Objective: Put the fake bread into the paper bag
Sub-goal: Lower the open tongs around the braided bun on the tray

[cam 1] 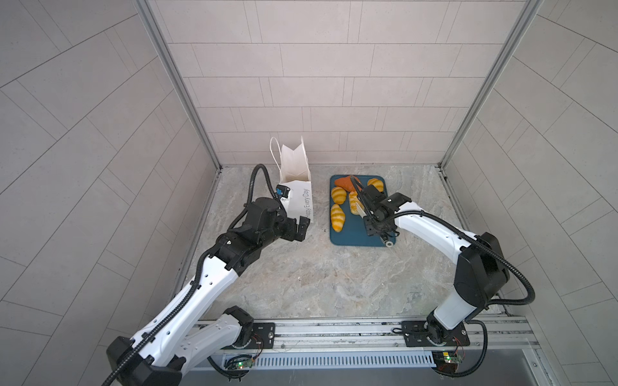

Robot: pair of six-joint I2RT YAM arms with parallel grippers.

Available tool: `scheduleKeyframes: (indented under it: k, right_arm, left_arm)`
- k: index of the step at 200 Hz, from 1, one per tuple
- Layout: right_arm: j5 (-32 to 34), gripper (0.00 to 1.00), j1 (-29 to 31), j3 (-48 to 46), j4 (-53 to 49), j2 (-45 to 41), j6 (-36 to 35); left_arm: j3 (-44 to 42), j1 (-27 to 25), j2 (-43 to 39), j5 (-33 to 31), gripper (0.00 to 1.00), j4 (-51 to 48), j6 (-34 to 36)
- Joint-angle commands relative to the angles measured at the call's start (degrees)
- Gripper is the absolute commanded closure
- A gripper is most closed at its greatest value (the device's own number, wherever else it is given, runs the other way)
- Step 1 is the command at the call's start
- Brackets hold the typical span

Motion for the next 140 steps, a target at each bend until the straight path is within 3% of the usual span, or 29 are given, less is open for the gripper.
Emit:
scheduleKeyframes:
  k: [1,140]
  right_arm:
    - [-1.36,0.43,1.02,0.48,1.54,-1.39,1.67]
    - [0.97,0.39,1.5,3.41,6.69,9.59,8.17]
  left_arm:
    - [-0.01,-0.18,-0.35,0.14,0.0,0.83,-0.22]
    - [-1.33,-0.23,-1.52,-0.87,0.0,0.26,-0.04]
